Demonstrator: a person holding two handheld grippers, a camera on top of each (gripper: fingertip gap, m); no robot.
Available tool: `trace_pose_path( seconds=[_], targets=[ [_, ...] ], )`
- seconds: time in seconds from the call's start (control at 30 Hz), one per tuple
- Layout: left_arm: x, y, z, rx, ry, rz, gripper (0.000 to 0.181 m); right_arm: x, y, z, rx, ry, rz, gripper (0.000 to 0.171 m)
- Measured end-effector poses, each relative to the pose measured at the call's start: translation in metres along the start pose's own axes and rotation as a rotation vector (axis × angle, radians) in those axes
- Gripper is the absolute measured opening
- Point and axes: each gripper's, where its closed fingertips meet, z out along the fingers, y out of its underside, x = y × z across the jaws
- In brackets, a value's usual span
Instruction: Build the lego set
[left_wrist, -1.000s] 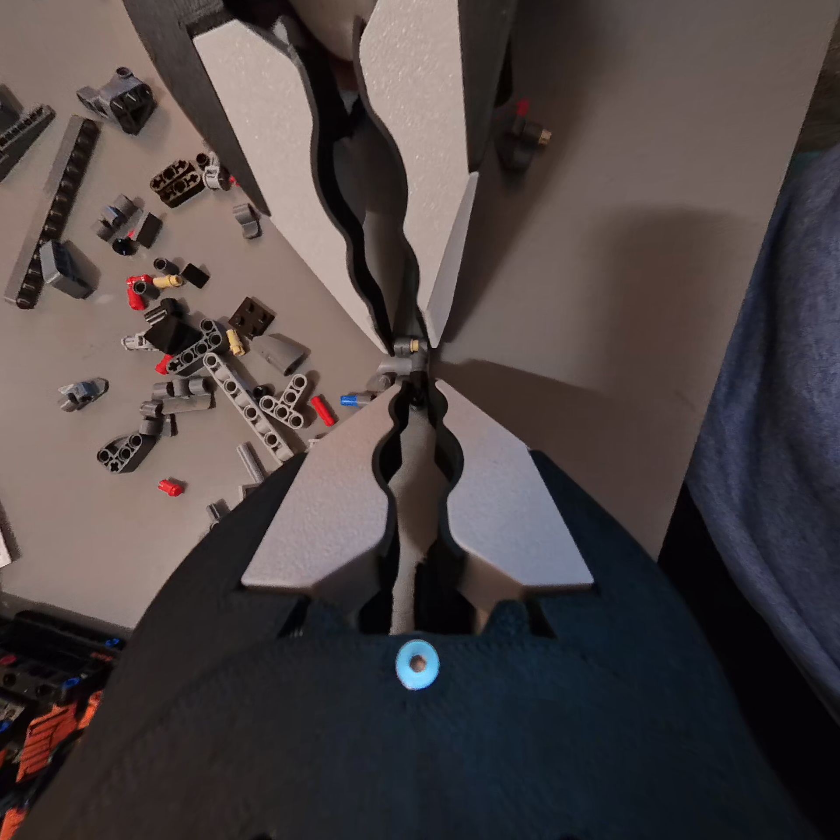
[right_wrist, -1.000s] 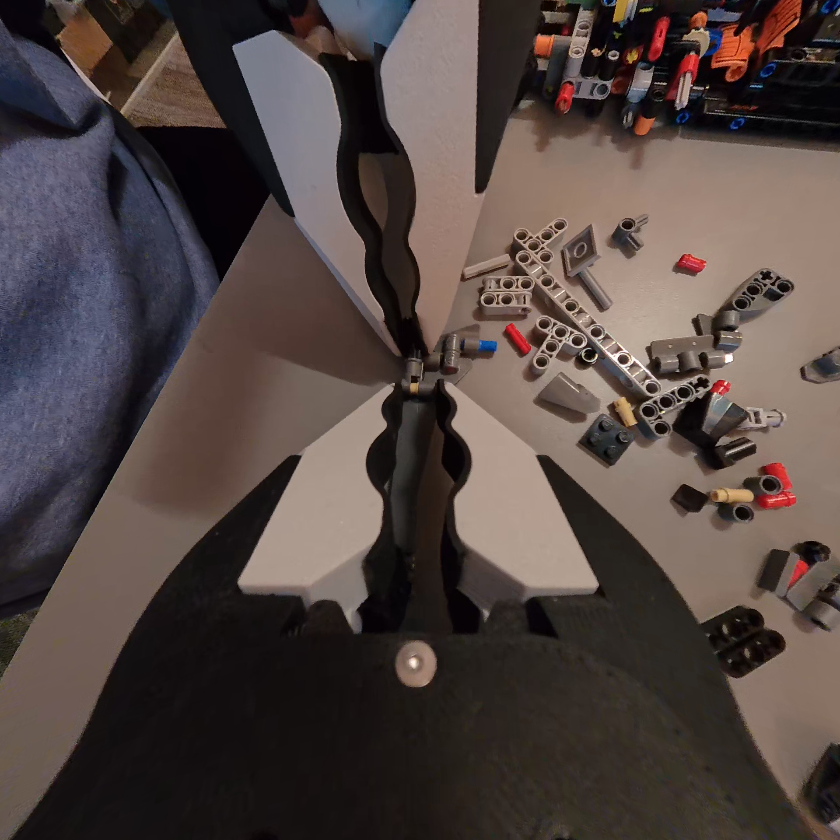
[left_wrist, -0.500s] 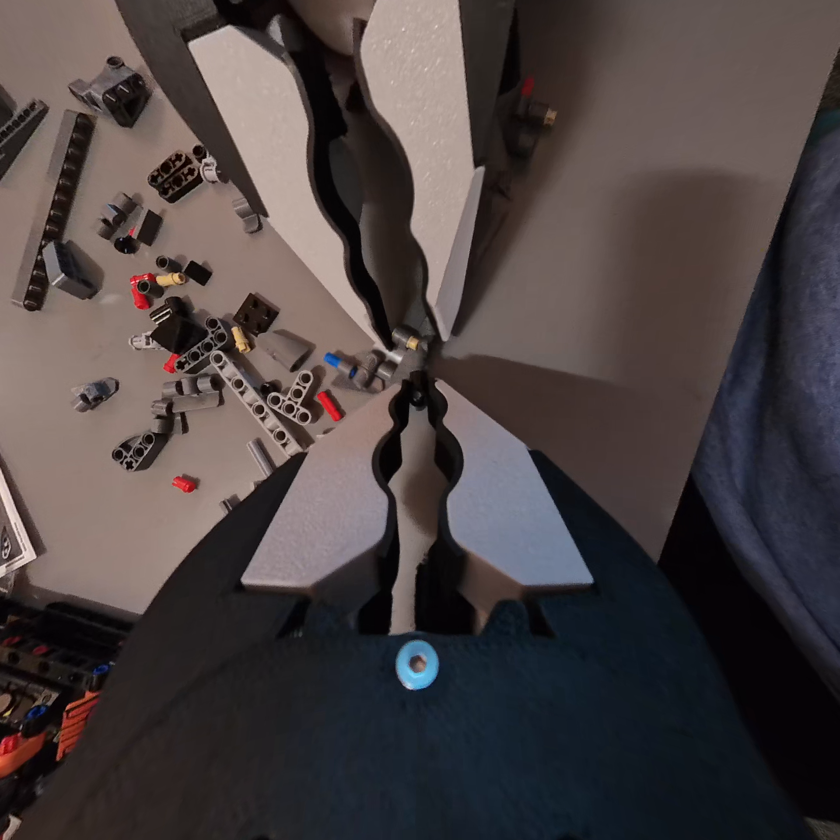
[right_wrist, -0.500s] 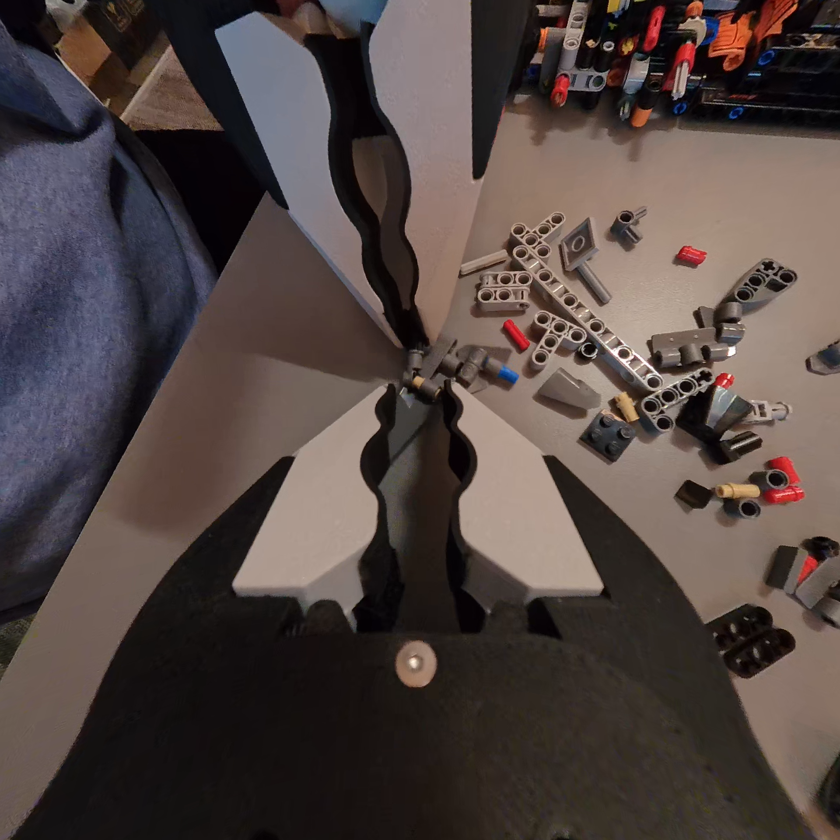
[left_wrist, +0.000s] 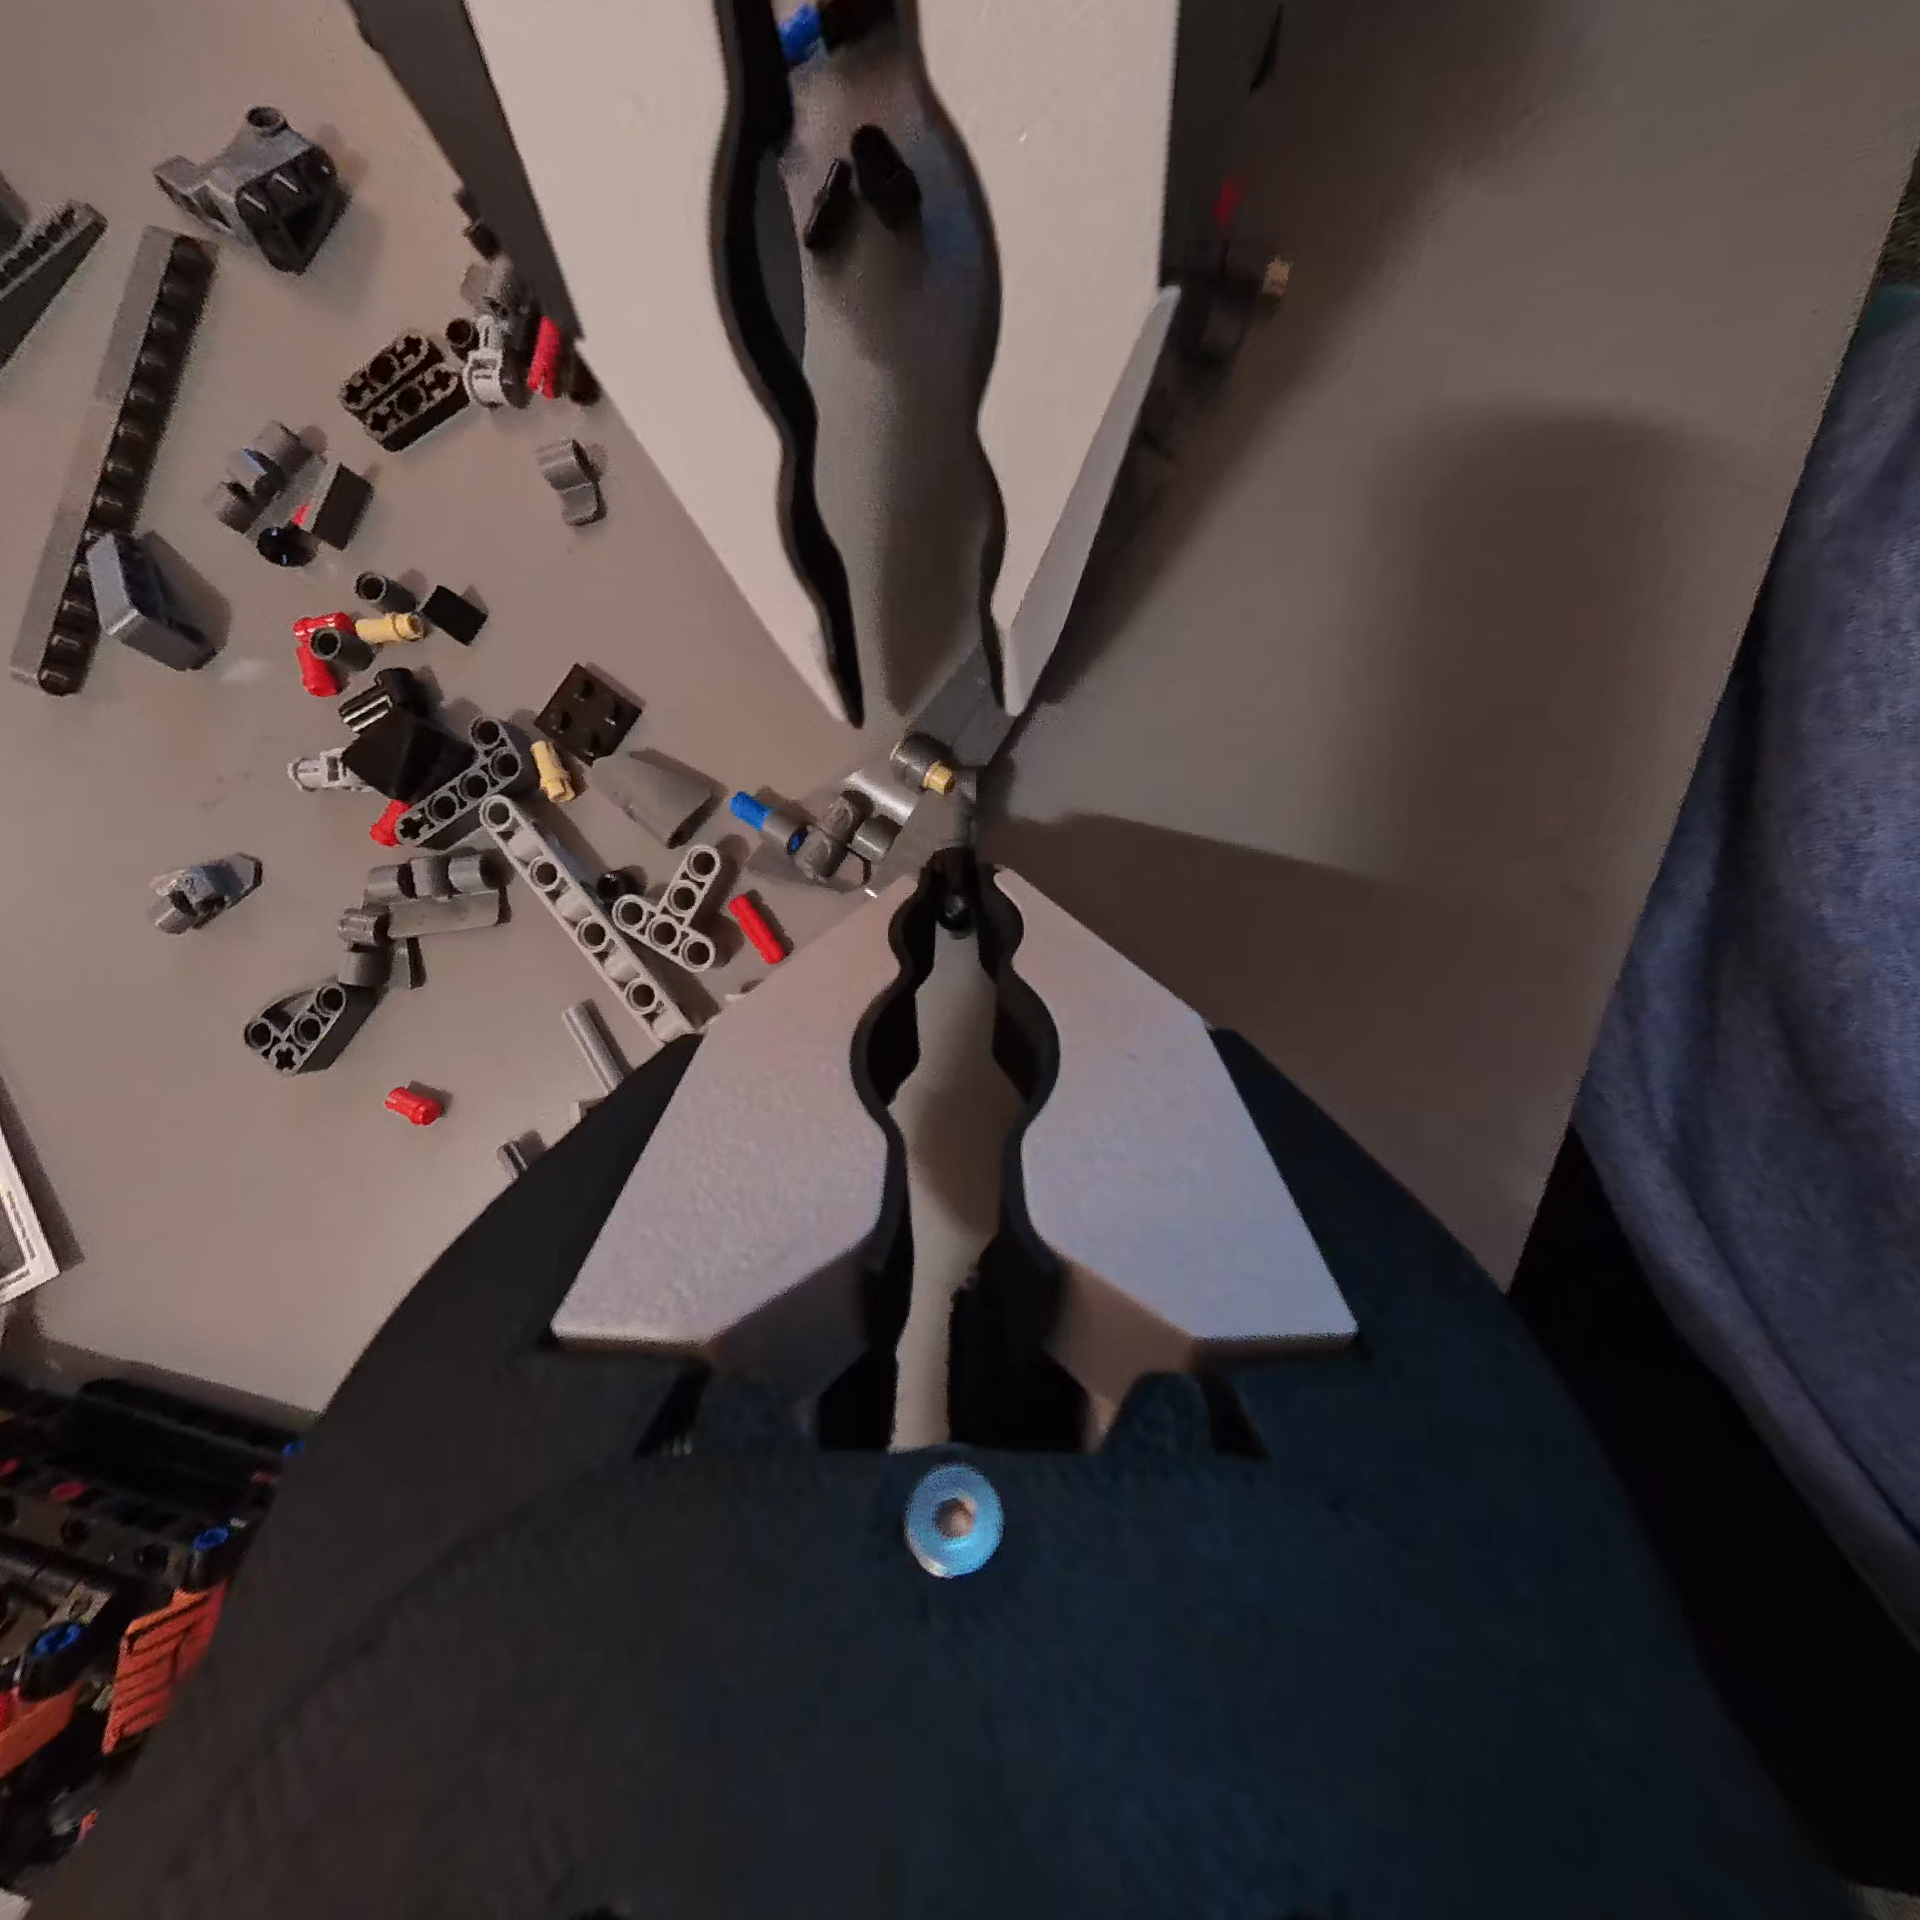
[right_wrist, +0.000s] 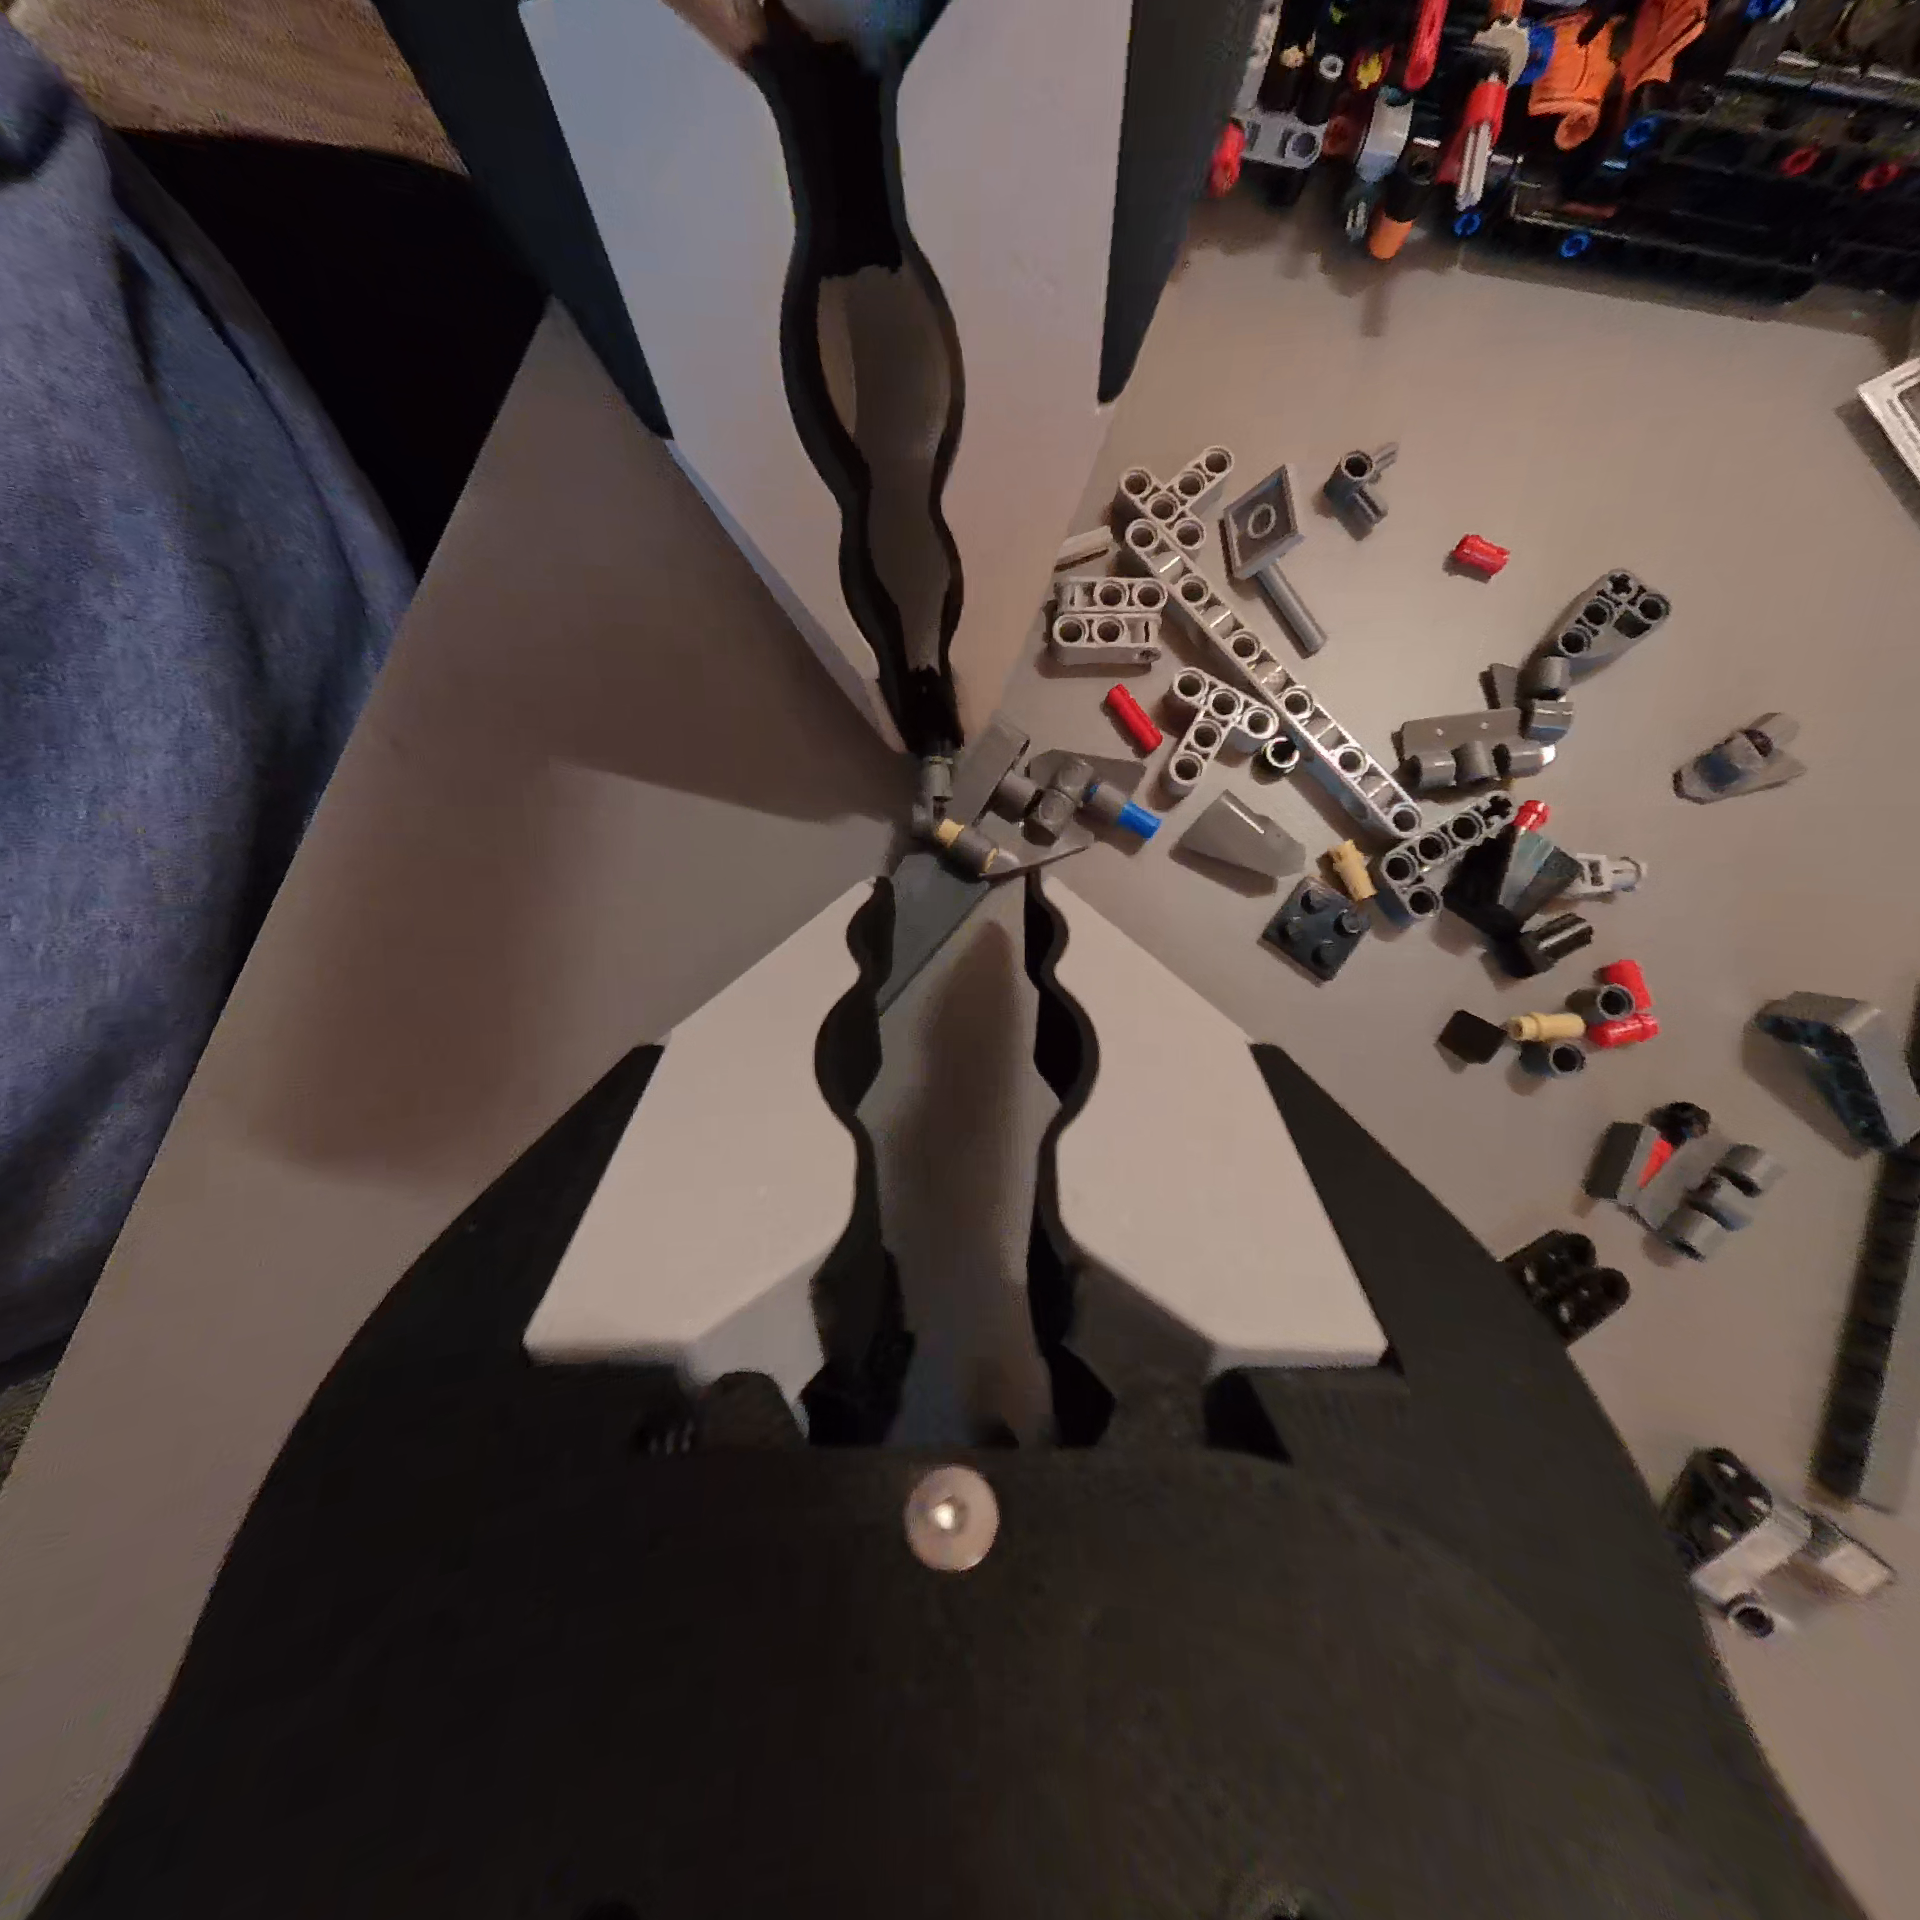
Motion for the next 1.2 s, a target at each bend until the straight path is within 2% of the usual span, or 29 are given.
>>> trace_pose_path(
  seconds=[0.03,0.5,0.83,1.2],
  targets=[
    [-0.0009,0.0,0.0002,-0.001,-0.004,0.0,0.005,-0.0012,0.0017,0.0022,-0.016,-0.001,0.006,0.023],
    [-0.0038,-0.0008,0.0,-0.033,0.039,0.039,0.005,-0.0032,0.0029,0.0049,0.0,-0.024,-0.035,0.015],
    [-0.0069,0.0033,0.0005,-0.117,0.085,0.179,0.005,-0.0042,0.0019,0.0058,0.029,-0.036,-0.066,0.015],
    [-0.0082,0.004,0.0011,-0.138,0.171,0.117,0.005,-0.0006,-0.0004,0.0049,0.035,-0.014,-0.057,0.018]
  ],
)
